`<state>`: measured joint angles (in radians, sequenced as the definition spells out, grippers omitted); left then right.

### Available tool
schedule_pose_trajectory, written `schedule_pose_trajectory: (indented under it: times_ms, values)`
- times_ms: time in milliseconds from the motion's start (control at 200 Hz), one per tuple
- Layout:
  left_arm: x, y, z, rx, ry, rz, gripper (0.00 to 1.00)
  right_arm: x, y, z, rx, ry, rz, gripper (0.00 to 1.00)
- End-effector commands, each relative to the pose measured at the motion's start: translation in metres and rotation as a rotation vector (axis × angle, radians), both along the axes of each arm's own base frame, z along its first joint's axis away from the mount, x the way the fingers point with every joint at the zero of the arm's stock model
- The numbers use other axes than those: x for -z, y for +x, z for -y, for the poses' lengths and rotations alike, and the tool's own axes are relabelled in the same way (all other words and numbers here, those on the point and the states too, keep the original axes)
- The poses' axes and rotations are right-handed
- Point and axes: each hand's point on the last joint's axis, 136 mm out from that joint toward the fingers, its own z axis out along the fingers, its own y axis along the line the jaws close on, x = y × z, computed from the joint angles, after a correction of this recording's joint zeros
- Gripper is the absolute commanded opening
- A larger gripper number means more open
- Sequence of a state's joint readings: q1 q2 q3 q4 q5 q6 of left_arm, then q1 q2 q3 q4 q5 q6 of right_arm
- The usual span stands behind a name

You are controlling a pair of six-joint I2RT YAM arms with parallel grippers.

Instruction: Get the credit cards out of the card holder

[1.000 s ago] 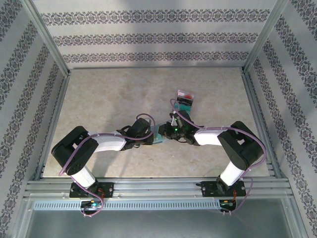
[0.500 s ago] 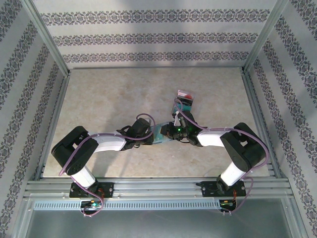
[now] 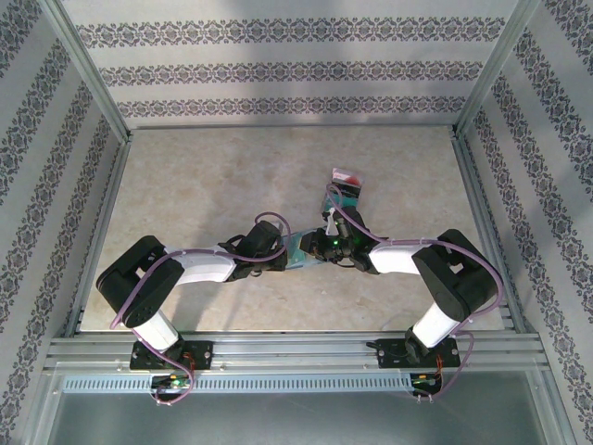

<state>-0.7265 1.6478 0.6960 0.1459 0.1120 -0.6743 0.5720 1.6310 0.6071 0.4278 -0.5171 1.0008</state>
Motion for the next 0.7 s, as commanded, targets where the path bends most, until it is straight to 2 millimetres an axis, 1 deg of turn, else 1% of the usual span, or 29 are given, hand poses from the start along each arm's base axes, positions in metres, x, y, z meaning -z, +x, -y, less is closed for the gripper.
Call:
schedule_pose_trajectory:
  times_ms: [0, 695]
  values:
    - [0.013, -0.008, -0.009, -0.008, 0.053, -0.038, 0.07, -0.012, 0.001, 0.001, -0.001, 0.047, 0.025, 0.18]
    - [0.015, -0.007, -0.01, -0.013, 0.055, -0.045, 0.07, -0.017, 0.002, 0.012, 0.016, 0.054, 0.039, 0.17]
